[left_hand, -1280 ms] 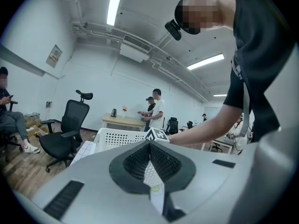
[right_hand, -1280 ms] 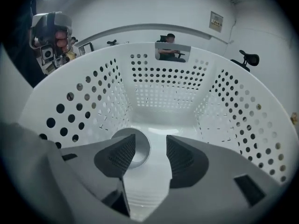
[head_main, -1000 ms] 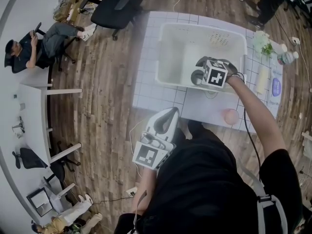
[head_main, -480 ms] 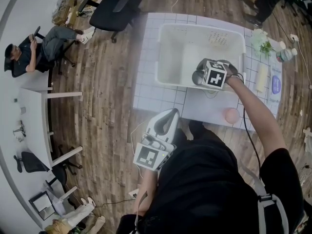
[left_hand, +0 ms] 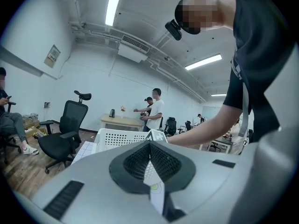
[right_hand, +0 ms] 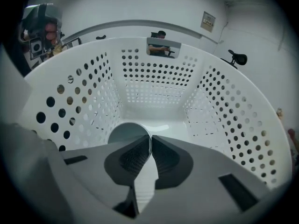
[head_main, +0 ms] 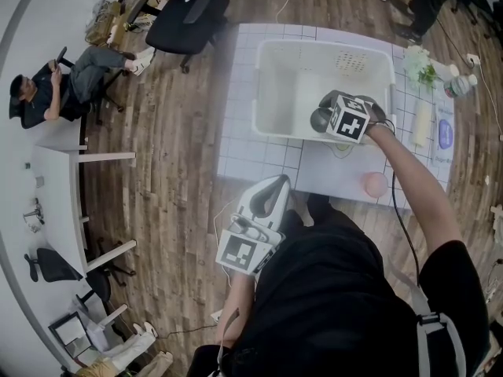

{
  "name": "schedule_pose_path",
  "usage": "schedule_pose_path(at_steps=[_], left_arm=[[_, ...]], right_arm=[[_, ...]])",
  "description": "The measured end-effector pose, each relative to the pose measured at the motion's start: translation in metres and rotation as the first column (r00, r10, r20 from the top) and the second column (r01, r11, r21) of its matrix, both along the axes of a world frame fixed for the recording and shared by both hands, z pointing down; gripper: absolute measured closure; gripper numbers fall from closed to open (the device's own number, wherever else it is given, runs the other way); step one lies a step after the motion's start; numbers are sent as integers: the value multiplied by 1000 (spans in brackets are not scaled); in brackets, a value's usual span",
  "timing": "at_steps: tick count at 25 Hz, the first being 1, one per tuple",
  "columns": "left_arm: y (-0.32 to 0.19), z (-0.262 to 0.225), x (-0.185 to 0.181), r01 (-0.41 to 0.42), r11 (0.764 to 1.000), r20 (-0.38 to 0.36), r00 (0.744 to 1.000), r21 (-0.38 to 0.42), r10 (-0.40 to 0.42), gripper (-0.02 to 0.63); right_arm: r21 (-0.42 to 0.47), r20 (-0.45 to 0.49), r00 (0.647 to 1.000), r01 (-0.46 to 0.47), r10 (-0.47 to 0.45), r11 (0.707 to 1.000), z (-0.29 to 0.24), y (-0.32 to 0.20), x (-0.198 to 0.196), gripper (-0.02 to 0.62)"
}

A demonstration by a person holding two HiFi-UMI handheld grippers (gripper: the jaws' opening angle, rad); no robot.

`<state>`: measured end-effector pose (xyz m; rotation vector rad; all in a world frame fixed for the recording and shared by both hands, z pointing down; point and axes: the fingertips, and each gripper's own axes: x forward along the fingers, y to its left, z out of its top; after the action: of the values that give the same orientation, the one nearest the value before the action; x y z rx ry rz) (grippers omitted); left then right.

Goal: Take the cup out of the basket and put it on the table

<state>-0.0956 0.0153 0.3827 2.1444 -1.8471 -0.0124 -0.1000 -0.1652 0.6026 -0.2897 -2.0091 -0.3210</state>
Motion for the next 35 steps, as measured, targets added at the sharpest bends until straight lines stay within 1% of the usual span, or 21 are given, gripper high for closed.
schedule_pose_path(at_steps=[3,7,11,14,18,23,26,30,35], left_arm=[[1,-2,-1,-2,1000,5,1000,6,2,597],[3,-8,-1,-11,1000,12,1000,26,11,596],[7,-10,-3,-22,999,17,1000,40,22,596],[10,-14,-3,-37,998,21,999,53,36,597],[15,-19,-2,-61,995,23,998,76,60,597],[23,-21,2,-112,988,22,994,102,111,597],[29,-24,6,-145,982,22,989,119,143,597],[38,-27,12,-190,973,19,982,134,189,597],[53,-28,19,-243,959,19,970,147,243,596]], right_arm=[[2,59,996,-71,71,997,-17,-9,-5,558],[6,126,979,-161,159,987,-44,-19,-5,558],[1,199,951,-240,235,971,-79,-28,-7,560],[13,258,932,-267,255,964,-107,-30,-9,560],[26,304,913,-295,274,955,-140,-19,-2,560],[43,380,876,-337,296,941,-181,0,8,560],[57,416,861,-344,291,937,-204,16,14,560],[68,440,845,-368,304,927,-223,39,26,560],[51,477,808,-417,345,907,-234,73,48,560]])
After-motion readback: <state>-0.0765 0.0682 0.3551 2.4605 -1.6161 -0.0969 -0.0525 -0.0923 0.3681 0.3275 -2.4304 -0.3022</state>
